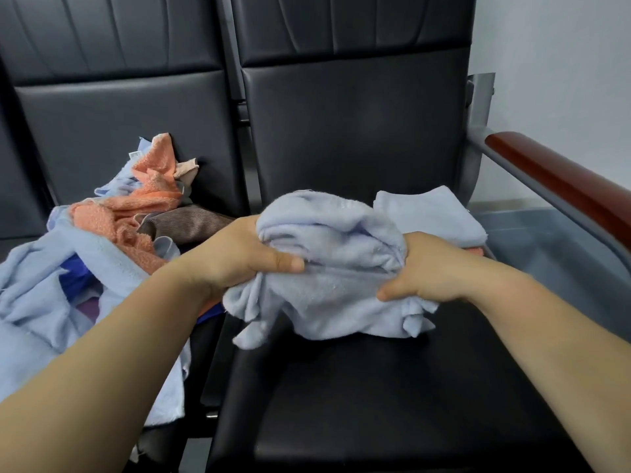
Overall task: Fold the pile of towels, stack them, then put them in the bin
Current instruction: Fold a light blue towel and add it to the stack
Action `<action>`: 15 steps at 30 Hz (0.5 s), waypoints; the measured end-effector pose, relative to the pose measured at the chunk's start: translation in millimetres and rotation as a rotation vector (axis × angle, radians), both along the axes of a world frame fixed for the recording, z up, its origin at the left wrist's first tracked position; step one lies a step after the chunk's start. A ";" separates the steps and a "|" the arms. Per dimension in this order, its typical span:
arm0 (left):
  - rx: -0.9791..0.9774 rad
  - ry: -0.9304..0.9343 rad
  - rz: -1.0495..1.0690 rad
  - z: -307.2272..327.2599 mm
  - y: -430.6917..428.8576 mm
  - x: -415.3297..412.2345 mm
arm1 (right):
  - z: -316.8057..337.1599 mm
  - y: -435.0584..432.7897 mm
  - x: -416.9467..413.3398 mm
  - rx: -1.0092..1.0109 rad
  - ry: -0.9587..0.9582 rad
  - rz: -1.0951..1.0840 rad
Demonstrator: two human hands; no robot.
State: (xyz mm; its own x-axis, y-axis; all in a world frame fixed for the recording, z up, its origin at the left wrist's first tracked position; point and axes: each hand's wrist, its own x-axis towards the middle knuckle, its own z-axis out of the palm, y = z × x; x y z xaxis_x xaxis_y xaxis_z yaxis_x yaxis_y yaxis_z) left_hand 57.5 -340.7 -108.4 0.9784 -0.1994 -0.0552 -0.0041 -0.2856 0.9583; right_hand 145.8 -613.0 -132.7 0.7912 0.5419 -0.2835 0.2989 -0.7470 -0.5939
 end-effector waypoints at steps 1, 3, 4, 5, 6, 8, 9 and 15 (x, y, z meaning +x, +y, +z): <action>0.219 -0.020 0.012 -0.8 2.2 1.2 | -3.1 0.5 4.6 -0.016 -0.033 -0.021; 0.760 -0.049 0.055 -2.0 6.4 10.7 | -7.6 4.4 16.3 -0.077 -0.139 -0.024; 0.979 -0.053 0.073 0.2 6.7 18.0 | -8.6 9.0 22.4 -0.110 -0.198 -0.009; 1.135 -0.077 0.093 3.2 7.5 25.3 | -7.0 14.6 27.6 -0.115 -0.245 -0.006; 1.229 -0.093 0.116 10.1 10.5 32.5 | 0.5 20.7 32.4 -0.094 -0.288 -0.020; 1.257 -0.148 0.200 25.8 15.9 45.9 | 18.6 33.4 41.9 -0.006 -0.370 -0.066; 1.261 -0.179 0.255 34.4 20.8 51.5 | 30.8 39.1 45.5 0.031 -0.406 -0.099; 1.293 -0.250 0.465 84.3 28.3 60.2 | 88.3 58.7 67.8 0.060 -0.625 -0.215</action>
